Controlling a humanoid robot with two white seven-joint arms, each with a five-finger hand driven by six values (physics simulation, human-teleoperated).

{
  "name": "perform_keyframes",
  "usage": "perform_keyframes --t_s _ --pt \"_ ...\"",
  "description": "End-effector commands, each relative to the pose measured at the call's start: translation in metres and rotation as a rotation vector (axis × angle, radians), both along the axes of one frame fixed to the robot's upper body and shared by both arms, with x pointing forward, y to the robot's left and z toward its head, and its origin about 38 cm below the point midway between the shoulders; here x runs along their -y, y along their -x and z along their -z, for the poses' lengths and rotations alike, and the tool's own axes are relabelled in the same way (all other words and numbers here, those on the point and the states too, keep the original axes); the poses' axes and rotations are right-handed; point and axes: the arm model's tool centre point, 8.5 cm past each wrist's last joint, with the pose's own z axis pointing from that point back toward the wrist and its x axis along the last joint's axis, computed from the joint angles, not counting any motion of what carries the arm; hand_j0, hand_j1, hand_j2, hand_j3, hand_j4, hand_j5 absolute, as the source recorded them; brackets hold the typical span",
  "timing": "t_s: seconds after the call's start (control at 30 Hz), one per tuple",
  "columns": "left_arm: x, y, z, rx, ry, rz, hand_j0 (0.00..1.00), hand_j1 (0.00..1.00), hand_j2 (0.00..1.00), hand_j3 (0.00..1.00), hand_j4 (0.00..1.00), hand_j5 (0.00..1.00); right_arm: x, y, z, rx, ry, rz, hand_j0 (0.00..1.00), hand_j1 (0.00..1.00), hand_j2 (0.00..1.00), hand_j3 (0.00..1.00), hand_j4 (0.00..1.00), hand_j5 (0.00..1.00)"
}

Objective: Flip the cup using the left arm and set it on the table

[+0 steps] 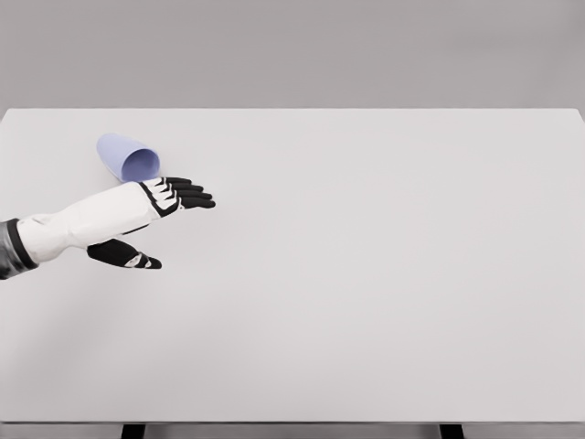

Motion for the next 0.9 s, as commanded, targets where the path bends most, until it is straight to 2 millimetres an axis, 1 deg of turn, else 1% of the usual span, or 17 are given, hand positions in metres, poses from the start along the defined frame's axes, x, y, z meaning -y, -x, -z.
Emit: perform_keyframes --t_s 0.0,0.13,0.2,0.27,0.33,0.37,0.43,0.47,0.5,0.53,0.6,0.67,0.7,0.73,0.77,0.8,0.87 --pt "0.000 0.000 0.000 -0.005 0.007 -0.002 1.00 1.00 1.00 1.00 1.00 1.00 0.000 0.000 0.000 0.000 0.000 -0.001 1.00 1.00 1.00 1.00 1.00 1.00" --pt "-0.003 -0.004 0.001 0.009 -0.026 -0.014 1.00 1.00 1.00 1.00 1.00 1.00 0.000 0.001 0.000 -0.002 0.000 0.002 1.00 1.00 1.00 1.00 1.00 1.00" --pt "-0.003 -0.007 -0.004 0.027 -0.036 -0.013 1.00 1.00 1.00 1.00 1.00 1.00 0.000 0.001 0.000 -0.004 -0.002 0.002 1.00 1.00 1.00 1.00 1.00 1.00" --pt "-0.005 -0.013 -0.014 0.044 -0.072 -0.005 1.00 1.00 1.00 1.00 1.00 1.00 0.000 0.001 0.000 -0.004 0.000 0.002 1.00 1.00 1.00 1.00 1.00 1.00" --pt "-0.014 -0.026 -0.026 0.058 -0.114 -0.024 1.00 1.00 1.00 1.00 1.00 1.00 0.000 0.001 0.000 -0.002 0.000 0.002 1.00 1.00 1.00 1.00 1.00 1.00" --pt "-0.027 -0.040 -0.038 0.072 -0.146 -0.059 1.00 1.00 1.00 1.00 1.00 1.00 0.000 0.002 0.000 -0.005 0.000 0.002 1.00 1.00 1.00 1.00 1.00 1.00" --pt "-0.045 -0.065 -0.052 0.054 -0.202 -0.095 1.00 1.00 1.00 1.00 1.00 1.00 0.000 0.001 0.000 -0.004 0.000 0.002 1.00 1.00 1.00 1.00 1.00 1.00" --pt "-0.046 -0.083 -0.064 0.046 -0.255 -0.093 1.00 1.00 1.00 1.00 1.00 1.00 0.000 0.001 0.000 -0.004 0.000 0.002 1.00 1.00 1.00 1.00 1.00 1.00" --pt "-0.038 -0.088 -0.064 0.038 -0.297 -0.066 1.00 1.00 1.00 1.00 1.00 1.00 0.000 0.001 0.000 -0.004 0.000 0.002 1.00 1.00 1.00 1.00 1.00 1.00" --pt "-0.039 -0.088 -0.060 0.020 -0.338 -0.056 1.00 1.00 1.00 1.00 1.00 1.00 0.000 0.002 0.000 -0.005 0.000 0.002 1.00 1.00 1.00 1.00 1.00 1.00" --pt "-0.050 -0.092 -0.050 -0.016 -0.351 -0.086 1.00 1.00 1.00 1.00 1.00 1.00 0.000 0.001 0.000 -0.004 0.000 0.002 1.00 1.00 1.00 1.00 1.00 1.00" --pt "-0.053 -0.096 -0.044 -0.036 -0.353 -0.102 1.00 1.00 1.00 1.00 1.00 1.00 0.000 0.001 0.000 -0.004 0.000 0.002 1.00 1.00 1.00 1.00 1.00 1.00" --pt "-0.060 -0.103 -0.036 -0.060 -0.348 -0.132 1.00 1.00 1.00 1.00 1.00 1.00 0.000 0.002 0.000 -0.005 0.000 0.002 1.00 1.00 1.00 1.00 1.00 1.00" --pt "-0.065 -0.109 -0.035 -0.070 -0.348 -0.153 1.00 1.00 1.00 1.00 1.00 1.00 0.000 0.001 0.000 -0.004 0.000 0.002 1.00 1.00 1.00 1.00 1.00 1.00" --pt "-0.078 -0.116 -0.035 -0.085 -0.353 -0.200 1.00 1.00 1.00 1.00 1.00 1.00 0.000 0.001 0.000 -0.004 0.000 0.002 1.00 1.00 1.00 1.00 1.00 1.00" --pt "-0.082 -0.121 -0.034 -0.091 -0.348 -0.223 1.00 1.00 1.00 1.00 1.00 1.00 0.000 0.002 0.000 -0.004 0.000 0.002 1.00 1.00 1.00 1.00 1.00 1.00" --pt "-0.086 -0.123 -0.035 -0.095 -0.348 -0.235 1.00 1.00 1.00 1.00 1.00 1.00 0.000 0.001 0.000 -0.004 0.000 0.002 1.00 1.00 1.00 1.00 1.00 1.00"
